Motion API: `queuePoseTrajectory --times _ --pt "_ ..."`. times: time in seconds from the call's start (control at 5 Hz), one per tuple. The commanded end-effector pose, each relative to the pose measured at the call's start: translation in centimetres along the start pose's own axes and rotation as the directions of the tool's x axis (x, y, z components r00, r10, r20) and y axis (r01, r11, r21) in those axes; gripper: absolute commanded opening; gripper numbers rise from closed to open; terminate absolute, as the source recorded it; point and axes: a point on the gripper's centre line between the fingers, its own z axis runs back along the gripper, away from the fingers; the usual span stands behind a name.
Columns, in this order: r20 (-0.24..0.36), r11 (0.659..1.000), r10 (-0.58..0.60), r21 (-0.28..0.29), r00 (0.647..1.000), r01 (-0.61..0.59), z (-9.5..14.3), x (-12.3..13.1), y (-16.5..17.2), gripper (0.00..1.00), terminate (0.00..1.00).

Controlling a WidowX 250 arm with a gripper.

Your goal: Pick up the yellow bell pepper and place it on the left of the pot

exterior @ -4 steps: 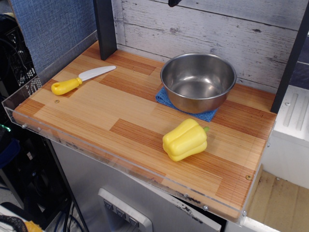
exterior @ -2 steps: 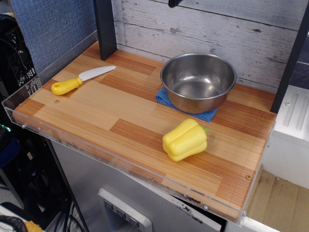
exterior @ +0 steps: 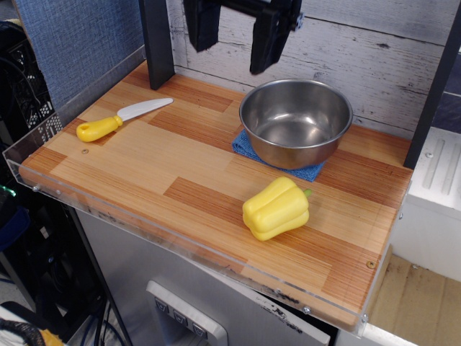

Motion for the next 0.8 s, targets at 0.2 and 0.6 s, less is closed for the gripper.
queuePoseTrajectory --times 0.2,0.6 --pt "0.065 0.987 -0.163 0.007 0.985 0.163 -3.9 -2.5 -1.3 1.00 0.00" --pt "0.029 0.979 -0.205 0.005 0.978 0.205 -7.0 -1.6 -3.5 1.00 0.00"
